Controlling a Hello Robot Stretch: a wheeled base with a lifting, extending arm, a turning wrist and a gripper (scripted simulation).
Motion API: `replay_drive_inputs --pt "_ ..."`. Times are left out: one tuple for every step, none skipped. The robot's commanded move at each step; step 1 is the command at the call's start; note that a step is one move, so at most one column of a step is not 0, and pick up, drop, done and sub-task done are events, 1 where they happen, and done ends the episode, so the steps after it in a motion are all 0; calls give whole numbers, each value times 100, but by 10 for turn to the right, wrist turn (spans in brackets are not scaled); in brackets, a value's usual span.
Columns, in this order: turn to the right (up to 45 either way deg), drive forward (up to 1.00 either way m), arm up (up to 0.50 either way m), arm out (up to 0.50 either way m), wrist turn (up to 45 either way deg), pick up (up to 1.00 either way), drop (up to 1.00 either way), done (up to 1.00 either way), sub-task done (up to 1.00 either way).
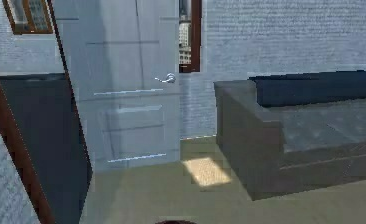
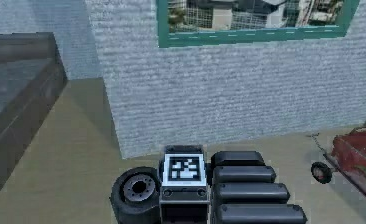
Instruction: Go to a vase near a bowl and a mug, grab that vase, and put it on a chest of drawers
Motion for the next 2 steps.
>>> replay_drive_inputs --pt "0 90 0 0 0 0 0 0 0" --pt "-450 0 0 0 0 0 0 0 0"
